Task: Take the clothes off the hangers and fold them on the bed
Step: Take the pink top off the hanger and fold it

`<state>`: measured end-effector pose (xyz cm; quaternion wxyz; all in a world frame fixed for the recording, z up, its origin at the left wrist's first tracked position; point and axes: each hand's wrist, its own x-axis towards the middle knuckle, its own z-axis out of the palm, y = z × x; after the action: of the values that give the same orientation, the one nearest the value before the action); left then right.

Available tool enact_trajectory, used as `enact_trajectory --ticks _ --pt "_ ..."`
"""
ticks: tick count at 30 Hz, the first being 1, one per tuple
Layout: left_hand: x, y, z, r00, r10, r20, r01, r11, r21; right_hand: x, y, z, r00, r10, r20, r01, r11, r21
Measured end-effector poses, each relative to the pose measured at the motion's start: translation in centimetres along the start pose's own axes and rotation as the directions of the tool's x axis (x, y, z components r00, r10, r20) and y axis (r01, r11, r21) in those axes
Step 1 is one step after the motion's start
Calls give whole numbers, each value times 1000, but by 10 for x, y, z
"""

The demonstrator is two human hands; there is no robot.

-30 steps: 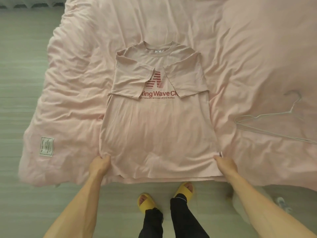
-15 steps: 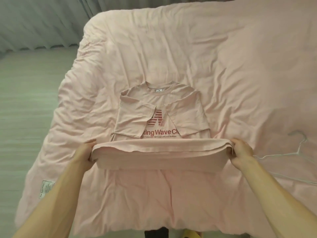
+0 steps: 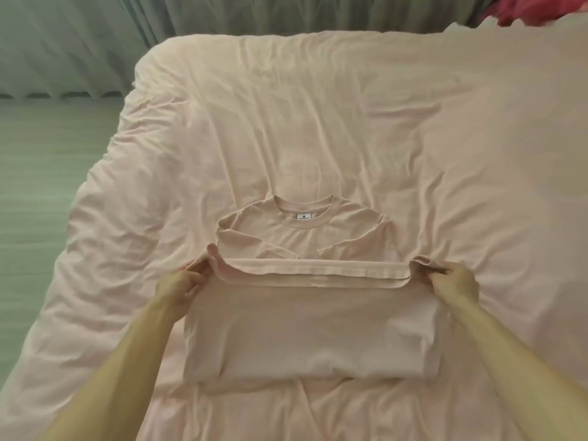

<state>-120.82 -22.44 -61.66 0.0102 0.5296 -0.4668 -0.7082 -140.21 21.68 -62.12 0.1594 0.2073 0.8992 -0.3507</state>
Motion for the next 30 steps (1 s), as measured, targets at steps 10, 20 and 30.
enact_trajectory --ticks 10,20,30 --pt "82 4 16 851 323 -414 -152 906 396 86 -40 44 983 -120 -140 107 990 -94" --pt "162 29 58 817 442 -370 -116 755 646 163 -57 95 993 -101 -54 93 986 -136" --pt "180 54 61 870 426 -249 -211 777 593 184 -79 93 988 -139 -61 131 985 -114"
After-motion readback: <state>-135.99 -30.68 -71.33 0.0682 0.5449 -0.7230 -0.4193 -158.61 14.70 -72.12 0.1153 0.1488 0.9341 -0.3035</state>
